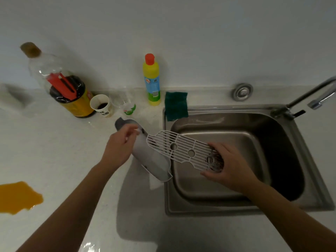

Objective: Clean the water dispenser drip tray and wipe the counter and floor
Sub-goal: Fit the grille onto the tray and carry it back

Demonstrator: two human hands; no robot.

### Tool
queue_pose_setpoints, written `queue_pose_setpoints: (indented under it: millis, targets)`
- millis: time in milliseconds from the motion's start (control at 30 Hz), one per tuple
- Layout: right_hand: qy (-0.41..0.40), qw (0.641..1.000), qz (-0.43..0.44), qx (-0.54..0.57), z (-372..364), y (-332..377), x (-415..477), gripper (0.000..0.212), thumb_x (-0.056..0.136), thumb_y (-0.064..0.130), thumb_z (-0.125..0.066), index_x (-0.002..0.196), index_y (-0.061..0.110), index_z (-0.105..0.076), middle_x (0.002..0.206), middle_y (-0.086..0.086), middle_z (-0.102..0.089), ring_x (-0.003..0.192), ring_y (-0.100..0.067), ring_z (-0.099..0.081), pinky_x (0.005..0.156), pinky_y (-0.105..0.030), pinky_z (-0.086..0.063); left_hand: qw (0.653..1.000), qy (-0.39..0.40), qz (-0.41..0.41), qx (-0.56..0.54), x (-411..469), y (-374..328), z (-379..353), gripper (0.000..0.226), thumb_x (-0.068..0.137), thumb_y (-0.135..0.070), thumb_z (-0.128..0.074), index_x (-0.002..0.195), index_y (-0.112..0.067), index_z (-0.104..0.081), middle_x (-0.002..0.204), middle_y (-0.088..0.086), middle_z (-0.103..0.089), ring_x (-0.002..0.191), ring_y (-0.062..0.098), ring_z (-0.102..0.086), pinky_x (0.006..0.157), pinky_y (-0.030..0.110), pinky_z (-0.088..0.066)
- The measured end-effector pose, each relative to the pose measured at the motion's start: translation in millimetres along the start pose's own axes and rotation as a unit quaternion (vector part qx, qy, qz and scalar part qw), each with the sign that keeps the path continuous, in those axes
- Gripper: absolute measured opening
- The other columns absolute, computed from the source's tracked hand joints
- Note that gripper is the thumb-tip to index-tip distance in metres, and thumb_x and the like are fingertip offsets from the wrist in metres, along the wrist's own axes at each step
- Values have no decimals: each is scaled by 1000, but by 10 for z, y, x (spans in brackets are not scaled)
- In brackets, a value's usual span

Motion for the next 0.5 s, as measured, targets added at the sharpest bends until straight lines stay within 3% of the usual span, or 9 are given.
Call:
queue_pose_setpoints:
  millis: [100, 200, 400, 500]
  targets:
    - [-10, 999, -32, 17, -76, 60, -72, 90, 66, 74, -72, 142, 39, -41, 122, 23, -45, 109, 1, -48, 94, -30, -51, 948, 97, -84, 290, 386, 223, 208, 71, 83, 3, -59, 149, -18, -48, 157, 11, -46, 142, 37, -41, 115, 52, -39]
    - [-2, 999, -39, 27, -122, 103, -90, 88, 66, 73, -72, 141, 38, -42, 122, 22, -46, 109, 0, -48, 95, -30, -50, 921, 174, -71, 340, 562, 332, 229, 85, 88, -4, -64, 162, -20, -26, 170, 8, -23, 156, 35, -17, 123, 52, -28]
    - [9, 999, -24, 30, -100, 188, 32, 92, 64, 75, -70, 143, 35, -44, 125, 21, -44, 110, 2, -46, 94, -28, -48, 883, 173, -86, 428, 504, 524, 457, 100, 78, -50, -81, 160, -32, -27, 157, 4, -42, 140, 31, -38, 111, 48, -41]
    - [20, 1000, 4, -5, -106, 301, 190, 95, 63, 76, -69, 144, 35, -44, 128, 17, -42, 108, 2, -41, 91, -27, -46, 908, 170, -50, 380, 251, 626, 499, 95, 71, -66, -80, 152, -33, -42, 140, -2, -54, 123, 22, -50, 102, 40, -48]
Point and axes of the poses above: each hand's wrist, its own x-axis towards the middle knuckle, its own z-axis out of the back of the hand, y = z × x, the point moved 1 cm from there along x, towards the middle knuckle
